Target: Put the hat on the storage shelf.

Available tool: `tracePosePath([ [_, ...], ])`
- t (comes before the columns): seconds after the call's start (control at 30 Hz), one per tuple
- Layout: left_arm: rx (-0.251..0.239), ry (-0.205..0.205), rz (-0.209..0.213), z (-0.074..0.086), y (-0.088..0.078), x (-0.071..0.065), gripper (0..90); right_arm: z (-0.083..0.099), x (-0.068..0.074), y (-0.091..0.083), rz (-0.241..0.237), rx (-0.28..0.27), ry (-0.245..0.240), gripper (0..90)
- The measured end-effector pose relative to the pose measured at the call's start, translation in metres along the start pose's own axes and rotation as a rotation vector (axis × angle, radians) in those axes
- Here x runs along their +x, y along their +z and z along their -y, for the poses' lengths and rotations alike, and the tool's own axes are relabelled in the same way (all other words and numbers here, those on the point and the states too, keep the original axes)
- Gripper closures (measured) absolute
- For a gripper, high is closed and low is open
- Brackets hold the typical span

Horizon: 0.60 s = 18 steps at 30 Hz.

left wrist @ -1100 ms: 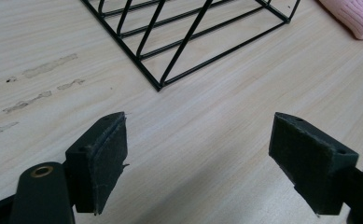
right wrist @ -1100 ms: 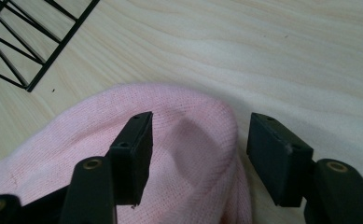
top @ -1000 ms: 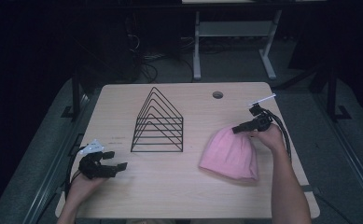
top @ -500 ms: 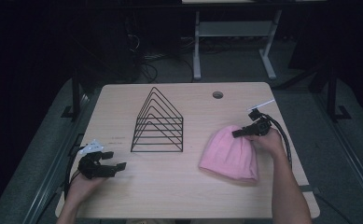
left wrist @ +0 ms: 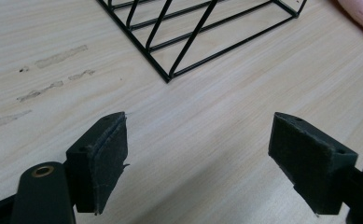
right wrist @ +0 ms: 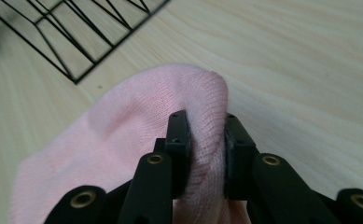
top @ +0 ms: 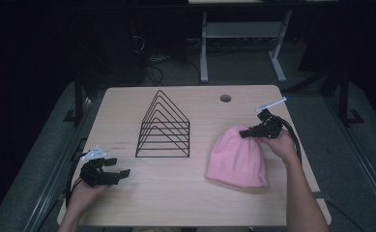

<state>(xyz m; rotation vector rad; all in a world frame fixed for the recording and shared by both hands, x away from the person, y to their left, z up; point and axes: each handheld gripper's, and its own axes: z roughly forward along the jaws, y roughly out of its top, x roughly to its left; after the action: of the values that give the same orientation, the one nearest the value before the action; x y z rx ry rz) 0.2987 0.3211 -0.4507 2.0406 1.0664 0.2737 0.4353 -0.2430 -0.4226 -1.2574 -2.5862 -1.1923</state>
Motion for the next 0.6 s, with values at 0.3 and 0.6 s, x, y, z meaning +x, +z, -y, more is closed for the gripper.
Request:
tracePosePath([
  [0.3, -0.02, -0.019, 0.027, 0.001, -0.006, 0.0, 20.0, -0.013, 0.037, -0.027, -0.008, -0.064, -0.09, 75.9],
  [0.6, -0.03, -0.024, 0.031, 0.001, -0.011, 0.002, 22.6, -0.025, 0.064, -0.046, 0.002, -0.094, -0.174, 75.9],
])
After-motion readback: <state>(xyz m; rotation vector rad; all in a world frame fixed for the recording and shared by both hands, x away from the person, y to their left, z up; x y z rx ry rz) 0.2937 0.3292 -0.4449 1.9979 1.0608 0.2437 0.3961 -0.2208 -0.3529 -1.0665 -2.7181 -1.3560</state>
